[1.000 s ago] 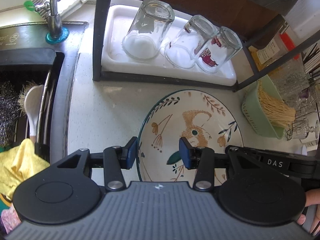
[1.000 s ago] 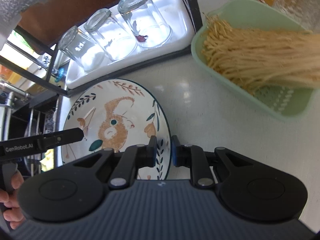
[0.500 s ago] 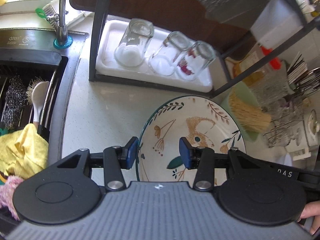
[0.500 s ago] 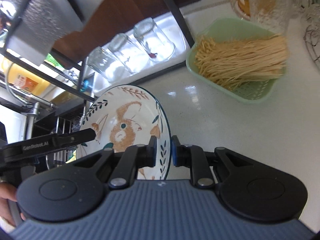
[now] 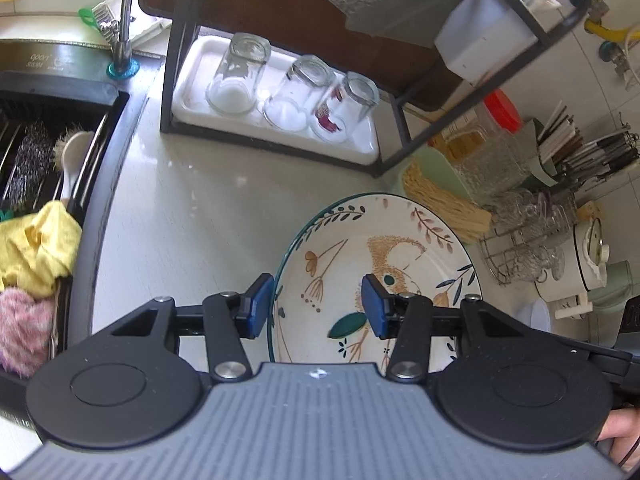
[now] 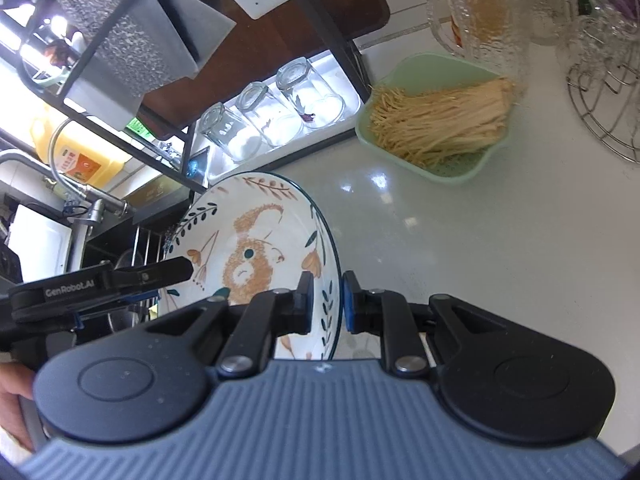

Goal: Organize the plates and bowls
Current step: 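Lift the bird-pattern plate with both grippers and carry it toward the stacked plates, then lower the bird-pattern plate onto the plate stack and open both grippers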

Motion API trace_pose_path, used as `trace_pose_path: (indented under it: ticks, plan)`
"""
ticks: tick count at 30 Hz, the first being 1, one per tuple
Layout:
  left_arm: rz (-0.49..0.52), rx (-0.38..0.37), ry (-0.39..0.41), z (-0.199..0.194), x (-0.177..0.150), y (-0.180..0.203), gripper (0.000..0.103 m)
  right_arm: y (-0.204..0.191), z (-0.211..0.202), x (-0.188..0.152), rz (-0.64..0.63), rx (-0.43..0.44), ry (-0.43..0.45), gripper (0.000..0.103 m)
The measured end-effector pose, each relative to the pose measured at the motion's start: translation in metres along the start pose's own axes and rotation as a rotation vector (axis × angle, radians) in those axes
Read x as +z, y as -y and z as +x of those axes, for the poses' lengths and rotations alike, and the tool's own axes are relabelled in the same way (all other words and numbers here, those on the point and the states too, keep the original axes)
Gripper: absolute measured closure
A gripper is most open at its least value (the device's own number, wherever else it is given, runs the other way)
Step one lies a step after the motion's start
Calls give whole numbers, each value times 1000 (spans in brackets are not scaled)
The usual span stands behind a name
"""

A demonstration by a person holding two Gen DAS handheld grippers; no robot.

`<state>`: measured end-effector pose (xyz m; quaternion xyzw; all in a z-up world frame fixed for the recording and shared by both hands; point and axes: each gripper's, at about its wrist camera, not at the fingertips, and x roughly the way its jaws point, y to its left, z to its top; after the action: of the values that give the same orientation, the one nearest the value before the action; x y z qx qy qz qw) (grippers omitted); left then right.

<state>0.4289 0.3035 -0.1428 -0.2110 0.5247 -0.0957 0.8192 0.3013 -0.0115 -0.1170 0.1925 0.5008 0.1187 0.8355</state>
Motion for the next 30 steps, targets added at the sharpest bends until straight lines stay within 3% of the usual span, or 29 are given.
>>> trace_pose_path:
  ticks: [7,17,30]
  plan:
    - [15,-1,1,-6,-31,17,50,16,-16,-18,-19,5,-4,85]
    - [12,0,-79,11,-67,35,50,54,-26,-51,31,7,-19,85]
    - [88,102,-137,36,-101,45,50,71,-17,-75,4,-17,-38,85]
